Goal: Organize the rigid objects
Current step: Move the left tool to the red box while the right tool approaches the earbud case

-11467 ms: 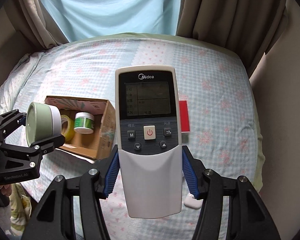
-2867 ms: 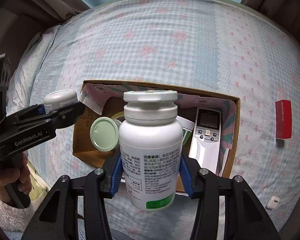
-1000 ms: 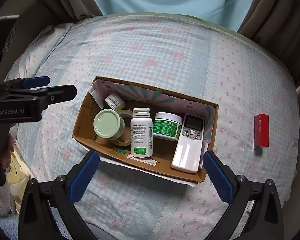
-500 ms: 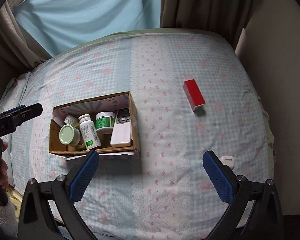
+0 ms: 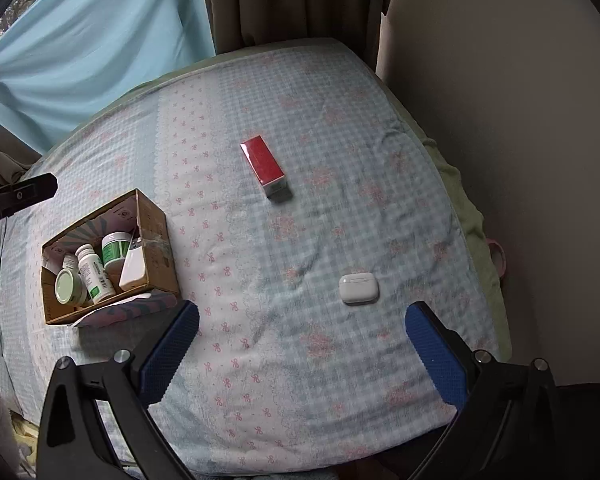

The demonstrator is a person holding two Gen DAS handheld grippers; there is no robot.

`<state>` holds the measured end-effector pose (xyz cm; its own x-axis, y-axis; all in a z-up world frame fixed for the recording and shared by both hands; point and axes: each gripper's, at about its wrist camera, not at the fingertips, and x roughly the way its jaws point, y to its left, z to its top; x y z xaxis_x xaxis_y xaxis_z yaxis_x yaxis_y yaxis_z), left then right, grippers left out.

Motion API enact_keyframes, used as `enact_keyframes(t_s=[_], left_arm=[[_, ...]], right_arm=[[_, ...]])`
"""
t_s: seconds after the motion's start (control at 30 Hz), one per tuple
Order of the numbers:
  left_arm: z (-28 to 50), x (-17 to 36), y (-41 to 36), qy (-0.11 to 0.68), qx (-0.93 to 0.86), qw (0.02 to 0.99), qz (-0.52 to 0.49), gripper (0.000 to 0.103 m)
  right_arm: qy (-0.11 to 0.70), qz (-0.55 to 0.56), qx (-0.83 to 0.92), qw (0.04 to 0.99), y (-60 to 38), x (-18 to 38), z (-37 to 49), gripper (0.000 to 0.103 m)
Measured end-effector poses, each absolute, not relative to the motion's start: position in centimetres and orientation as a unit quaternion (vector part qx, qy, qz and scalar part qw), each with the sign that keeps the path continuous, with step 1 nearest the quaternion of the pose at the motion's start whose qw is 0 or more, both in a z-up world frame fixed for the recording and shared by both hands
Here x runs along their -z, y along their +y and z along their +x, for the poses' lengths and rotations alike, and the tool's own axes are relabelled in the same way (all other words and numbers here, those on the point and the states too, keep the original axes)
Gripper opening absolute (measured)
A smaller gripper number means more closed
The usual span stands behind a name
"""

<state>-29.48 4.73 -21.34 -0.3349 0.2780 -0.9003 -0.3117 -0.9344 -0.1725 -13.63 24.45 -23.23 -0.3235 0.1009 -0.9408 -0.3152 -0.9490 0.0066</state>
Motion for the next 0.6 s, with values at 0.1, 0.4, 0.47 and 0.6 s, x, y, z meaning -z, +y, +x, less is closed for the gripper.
enact_keyframes(t_s=[0.1,0.4,0.47,0.6], left_arm=[[-31.2,23.1,7.7,0.015,-0.806,0.176,-0.565,0.103],[-37.2,30.6,14.3,-0.012,-0.768,0.131,-0.627,0.103],[-38.2,32.2,15.4,-0.022,-0.759,0.124,-0.639,0.103],[-40.4,35.3,17.7,-0.029,-0.750,0.105,-0.652,0.103]], right_arm=[[0.106,-0.577,-0.798,0.138,26.9,24.8,-13.5,0.103],[0.124,-0.609,-0.772,0.132,31.7,32.4,-13.3,0.103],[0.129,-0.618,-0.765,0.129,32.0,34.1,-13.6,0.103],[0.127,-0.627,-0.757,0.133,32.3,37.0,-14.5,0.103]])
